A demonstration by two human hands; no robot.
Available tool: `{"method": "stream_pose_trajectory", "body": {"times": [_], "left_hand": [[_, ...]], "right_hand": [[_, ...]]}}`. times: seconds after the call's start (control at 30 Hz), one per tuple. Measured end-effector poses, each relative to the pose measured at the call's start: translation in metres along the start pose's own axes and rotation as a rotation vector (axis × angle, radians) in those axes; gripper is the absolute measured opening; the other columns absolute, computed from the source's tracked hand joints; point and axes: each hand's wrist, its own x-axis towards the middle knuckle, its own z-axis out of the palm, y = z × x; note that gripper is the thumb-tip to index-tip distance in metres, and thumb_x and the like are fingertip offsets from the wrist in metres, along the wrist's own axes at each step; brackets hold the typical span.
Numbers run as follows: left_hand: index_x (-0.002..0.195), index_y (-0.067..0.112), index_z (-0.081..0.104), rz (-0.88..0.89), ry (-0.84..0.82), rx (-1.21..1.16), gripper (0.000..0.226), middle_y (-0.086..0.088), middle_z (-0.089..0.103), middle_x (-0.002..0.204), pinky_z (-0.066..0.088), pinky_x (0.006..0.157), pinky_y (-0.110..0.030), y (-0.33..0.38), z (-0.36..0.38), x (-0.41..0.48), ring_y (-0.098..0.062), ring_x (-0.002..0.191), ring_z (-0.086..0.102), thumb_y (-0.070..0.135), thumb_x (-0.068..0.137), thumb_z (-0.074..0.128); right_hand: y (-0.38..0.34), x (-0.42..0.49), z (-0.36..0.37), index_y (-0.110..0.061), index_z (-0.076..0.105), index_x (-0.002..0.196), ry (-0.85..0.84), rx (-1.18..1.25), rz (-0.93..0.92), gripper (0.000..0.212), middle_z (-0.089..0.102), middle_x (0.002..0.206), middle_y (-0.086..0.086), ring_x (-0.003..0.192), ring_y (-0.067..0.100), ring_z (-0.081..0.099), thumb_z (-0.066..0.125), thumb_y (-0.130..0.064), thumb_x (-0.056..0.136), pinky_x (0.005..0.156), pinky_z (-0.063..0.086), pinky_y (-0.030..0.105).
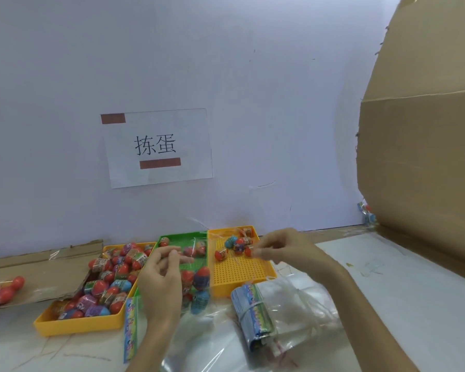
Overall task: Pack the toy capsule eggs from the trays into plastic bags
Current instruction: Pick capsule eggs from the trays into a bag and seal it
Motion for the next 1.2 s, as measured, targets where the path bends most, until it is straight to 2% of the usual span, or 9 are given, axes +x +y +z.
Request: {"method": "stream_pose_trajectory", "body": {"times": [0.07,0.13,0.2,0.27,0.4,0.6,0.7,0.83,1.2], "left_hand": [[0.091,0.023,0.067,0.002,0.009,0.014,0.018,0.011,0.075,0.074,0.049,0.07,-0.014,-0.002,0.0,0.003,-0.006,0.067,0.068,0.013,0.102,0.057],[0.09,0.025,0.066,0.001,0.009,0.028,0.019,0.016,0.075,0.075,0.048,0.065,-0.009,-0.002,0.0,0.002,-0.002,0.069,0.069,0.013,0.102,0.057],[0.09,0.026,0.065,-0.002,0.006,0.033,0.019,0.019,0.074,0.075,0.048,0.063,-0.008,-0.001,0.0,0.0,0.004,0.073,0.068,0.014,0.102,0.057],[0.091,0.025,0.066,-0.02,-0.002,0.017,0.017,0.013,0.075,0.074,0.047,0.063,-0.009,0.001,0.001,0.002,0.004,0.074,0.069,0.015,0.102,0.057],[0.091,0.019,0.067,0.007,-0.029,-0.017,0.018,0.003,0.075,0.074,0.047,0.064,-0.005,0.009,0.002,-0.004,0.002,0.073,0.07,0.01,0.102,0.057],[0.089,0.023,0.066,0.022,-0.108,-0.033,0.021,0.012,0.075,0.075,0.05,0.063,-0.006,0.017,0.006,-0.012,0.005,0.072,0.07,0.009,0.101,0.058],[0.09,0.023,0.067,0.031,-0.119,-0.044,0.018,0.02,0.075,0.079,0.055,0.064,-0.014,0.017,0.005,-0.011,0.001,0.072,0.071,0.011,0.101,0.058],[0.093,0.022,0.067,0.036,-0.121,-0.06,0.016,0.015,0.077,0.082,0.054,0.062,-0.027,0.018,0.006,-0.013,-0.013,0.068,0.069,0.013,0.102,0.057],[0.098,0.025,0.068,-0.093,-0.11,-0.185,0.008,0.008,0.079,0.082,0.055,0.062,-0.018,0.01,0.008,-0.011,-0.011,0.076,0.074,0.026,0.101,0.062]], "right_hand": [[0.002,0.01,-0.023,-0.018,0.078,0.092,-0.217,0.194,-0.032,0.01,0.069,0.084,-0.003,0.075,0.01,0.061,0.071,-0.025,0.092,0.071,0.051,0.02],[0.019,0.027,-0.055,-0.008,0.072,0.107,0.071,0.56,0.162,0.016,0.067,0.101,0.01,0.081,0.019,0.061,0.061,-0.015,0.098,0.08,0.053,0.031],[0.051,0.038,-0.083,0.0,0.062,0.121,0.616,0.253,0.543,0.025,0.062,0.12,0.02,0.098,0.029,0.06,0.055,-0.012,0.1,0.095,0.049,0.042],[0.074,0.036,-0.09,0.0,0.06,0.115,0.659,-0.183,0.8,0.021,0.062,0.108,0.016,0.105,0.032,0.061,0.053,-0.011,0.097,0.095,0.049,0.04],[0.084,0.028,-0.083,-0.002,0.07,0.093,0.484,-0.199,0.713,0.015,0.075,0.071,0.004,0.064,0.018,0.067,0.065,-0.015,0.087,0.055,0.043,0.023],[0.056,0.036,-0.063,-0.01,0.067,0.066,0.499,-0.193,0.421,0.026,0.064,0.067,0.003,0.061,0.016,0.052,0.075,-0.025,0.086,0.056,0.041,0.025],[0.026,0.042,-0.049,-0.012,0.073,0.109,0.366,-0.065,0.279,0.017,0.07,0.117,0.004,0.1,0.018,0.063,0.07,-0.019,0.093,0.079,0.049,0.028],[-0.007,0.036,-0.013,-0.022,0.011,0.162,0.042,-0.134,0.256,0.093,0.027,0.164,-0.003,0.14,0.017,0.044,0.073,-0.027,0.093,0.105,0.041,0.032],[-0.004,0.016,0.077,-0.014,0.071,0.084,0.142,0.183,0.01,0.011,0.075,0.093,0.009,0.081,0.012,0.072,0.077,-0.021,0.089,0.073,0.058,0.03]]}}
